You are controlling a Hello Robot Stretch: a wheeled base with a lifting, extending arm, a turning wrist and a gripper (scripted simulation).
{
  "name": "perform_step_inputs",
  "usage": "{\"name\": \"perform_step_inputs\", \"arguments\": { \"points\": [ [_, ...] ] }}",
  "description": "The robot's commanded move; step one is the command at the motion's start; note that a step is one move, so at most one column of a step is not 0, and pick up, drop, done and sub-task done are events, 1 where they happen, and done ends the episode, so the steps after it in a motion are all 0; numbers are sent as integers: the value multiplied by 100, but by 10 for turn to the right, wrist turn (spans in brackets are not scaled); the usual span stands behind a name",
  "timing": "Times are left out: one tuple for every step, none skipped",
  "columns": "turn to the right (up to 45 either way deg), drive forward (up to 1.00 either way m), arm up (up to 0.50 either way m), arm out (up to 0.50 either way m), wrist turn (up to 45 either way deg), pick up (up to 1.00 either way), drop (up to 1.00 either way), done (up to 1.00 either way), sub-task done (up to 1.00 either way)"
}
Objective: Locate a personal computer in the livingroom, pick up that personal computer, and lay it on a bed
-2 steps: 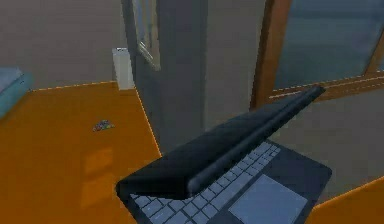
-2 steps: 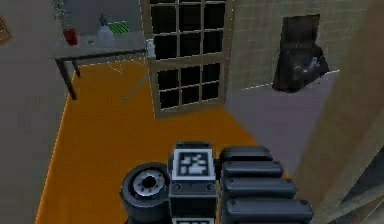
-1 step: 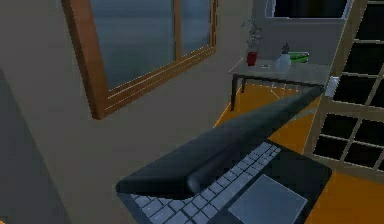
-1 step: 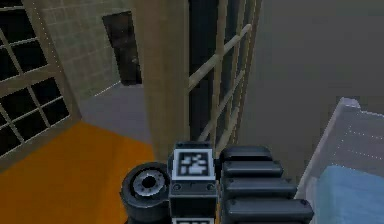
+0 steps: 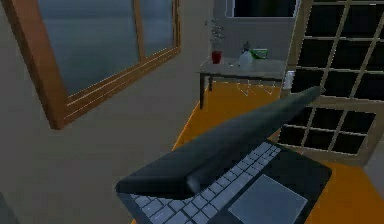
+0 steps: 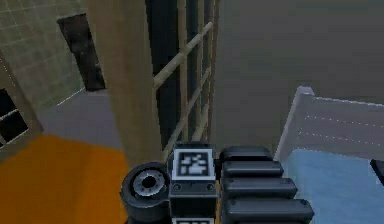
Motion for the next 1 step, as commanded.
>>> {"name": "perform_step_inputs", "arguments": {
  "points": [
    [0, 60, 0, 0, 0, 0, 0, 0, 0]
  ]
}}
